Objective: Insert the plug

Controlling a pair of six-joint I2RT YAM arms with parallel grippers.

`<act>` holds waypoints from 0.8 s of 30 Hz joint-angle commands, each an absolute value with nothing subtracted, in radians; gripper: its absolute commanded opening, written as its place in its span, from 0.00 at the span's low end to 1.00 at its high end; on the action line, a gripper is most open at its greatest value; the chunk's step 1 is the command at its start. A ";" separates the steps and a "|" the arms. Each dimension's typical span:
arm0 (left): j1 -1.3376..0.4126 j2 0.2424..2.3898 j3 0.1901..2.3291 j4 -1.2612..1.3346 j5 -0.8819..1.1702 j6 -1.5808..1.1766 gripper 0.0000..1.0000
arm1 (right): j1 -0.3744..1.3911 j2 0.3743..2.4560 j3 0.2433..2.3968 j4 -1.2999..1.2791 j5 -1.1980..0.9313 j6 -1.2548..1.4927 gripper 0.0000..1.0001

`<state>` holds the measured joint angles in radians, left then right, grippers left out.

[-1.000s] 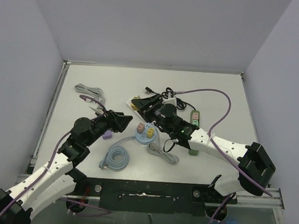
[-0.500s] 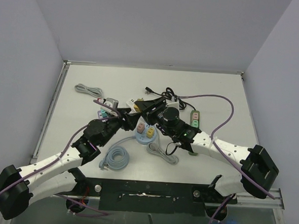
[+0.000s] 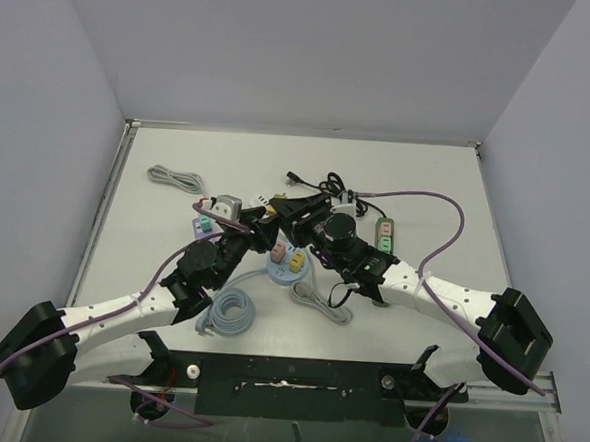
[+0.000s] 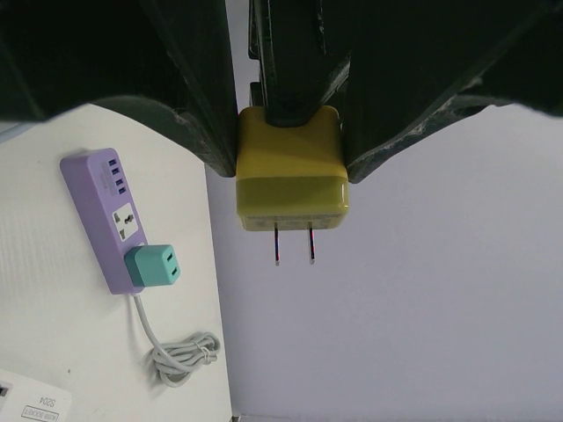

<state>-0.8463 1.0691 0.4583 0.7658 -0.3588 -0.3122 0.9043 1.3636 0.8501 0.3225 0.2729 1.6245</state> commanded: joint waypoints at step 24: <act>-0.843 0.962 0.772 -0.057 -0.464 -0.456 0.25 | 0.883 1.142 0.736 0.260 0.442 1.454 0.86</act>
